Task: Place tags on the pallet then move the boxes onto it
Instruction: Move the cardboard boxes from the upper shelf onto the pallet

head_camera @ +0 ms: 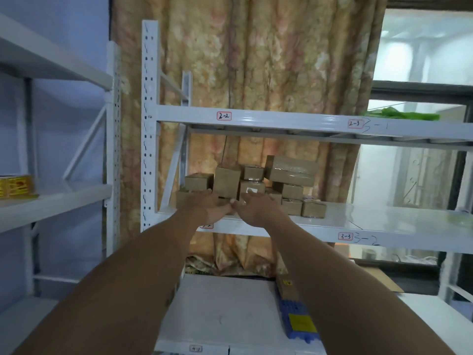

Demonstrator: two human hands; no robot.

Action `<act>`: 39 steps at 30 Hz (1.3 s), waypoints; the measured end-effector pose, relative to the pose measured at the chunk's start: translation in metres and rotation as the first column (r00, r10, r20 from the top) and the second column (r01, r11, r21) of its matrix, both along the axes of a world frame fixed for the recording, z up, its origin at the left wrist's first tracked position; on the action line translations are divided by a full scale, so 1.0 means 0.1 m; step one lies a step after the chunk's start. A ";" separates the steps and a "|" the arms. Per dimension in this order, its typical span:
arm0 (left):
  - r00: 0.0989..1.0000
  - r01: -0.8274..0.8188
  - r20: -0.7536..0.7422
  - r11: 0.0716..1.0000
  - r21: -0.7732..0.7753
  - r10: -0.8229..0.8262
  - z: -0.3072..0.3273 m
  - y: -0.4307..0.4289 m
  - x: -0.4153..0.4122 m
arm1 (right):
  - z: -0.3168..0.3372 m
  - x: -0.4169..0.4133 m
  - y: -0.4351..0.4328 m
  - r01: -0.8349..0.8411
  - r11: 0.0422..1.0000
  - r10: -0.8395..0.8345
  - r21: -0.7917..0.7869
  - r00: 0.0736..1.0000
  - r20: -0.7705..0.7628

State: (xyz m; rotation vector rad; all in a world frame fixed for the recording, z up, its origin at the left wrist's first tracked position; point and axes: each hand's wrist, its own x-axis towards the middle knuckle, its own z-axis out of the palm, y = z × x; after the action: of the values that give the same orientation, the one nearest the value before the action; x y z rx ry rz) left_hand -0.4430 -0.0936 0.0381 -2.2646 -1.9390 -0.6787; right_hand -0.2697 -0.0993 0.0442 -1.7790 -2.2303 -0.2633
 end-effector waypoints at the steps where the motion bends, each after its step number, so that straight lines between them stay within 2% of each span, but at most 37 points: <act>1: 1.000 -0.009 -0.006 1.000 0.014 0.009 0.03 0.07 -0.03 | 0.02 -0.03 0.06 0.012 1.000 -0.012 0.012 1.000 -0.006; 6: 0.991 0.123 0.056 0.992 0.020 -0.123 0.09 0.45 0.03 | 0.11 0.05 0.21 0.060 0.996 -0.057 0.068 0.998 -0.040; 10: 0.982 0.185 0.017 0.982 0.026 -0.186 0.21 0.61 0.35 | 0.22 0.30 0.34 0.132 0.990 -0.127 0.058 0.989 -0.074; 14: 0.987 0.158 0.002 0.983 0.095 -0.159 0.30 0.76 0.77 | 0.34 0.70 0.43 0.203 0.973 -0.193 0.112 0.977 -0.094; 18: 0.971 0.202 0.116 0.977 0.071 -0.210 0.36 1.13 1.21 | 0.44 1.16 0.60 0.247 0.958 -0.228 0.145 0.964 -0.138; 25: 0.961 0.149 0.221 0.984 0.100 -0.168 0.55 1.41 1.89 | 0.54 1.97 1.01 0.309 0.926 -0.253 0.218 0.935 -0.249; 29: 0.957 0.101 0.243 0.967 0.232 -0.158 0.59 1.61 2.08 | 0.52 2.19 1.31 0.340 0.934 -0.256 0.113 0.855 -0.452; 32: 0.940 0.073 0.305 0.962 0.263 -0.155 0.54 1.71 2.11 | 0.50 2.19 1.47 0.325 0.944 -0.229 0.063 0.778 -0.585; 36: 0.901 0.041 0.412 0.972 0.231 -0.136 0.53 1.86 2.08 | 0.51 2.17 1.63 0.276 0.961 -0.189 0.021 0.708 -0.681; 39: 0.819 0.049 0.558 0.986 0.157 -0.130 0.55 1.96 2.08 | 0.56 2.17 1.73 0.201 0.980 -0.136 -0.006 0.644 -0.752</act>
State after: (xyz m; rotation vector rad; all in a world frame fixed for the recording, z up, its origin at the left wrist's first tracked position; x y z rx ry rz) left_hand -0.2348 0.1023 0.0933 -2.2472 -1.9096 -1.6071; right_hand -0.0525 0.0733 0.1005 -1.6285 -1.4318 0.3141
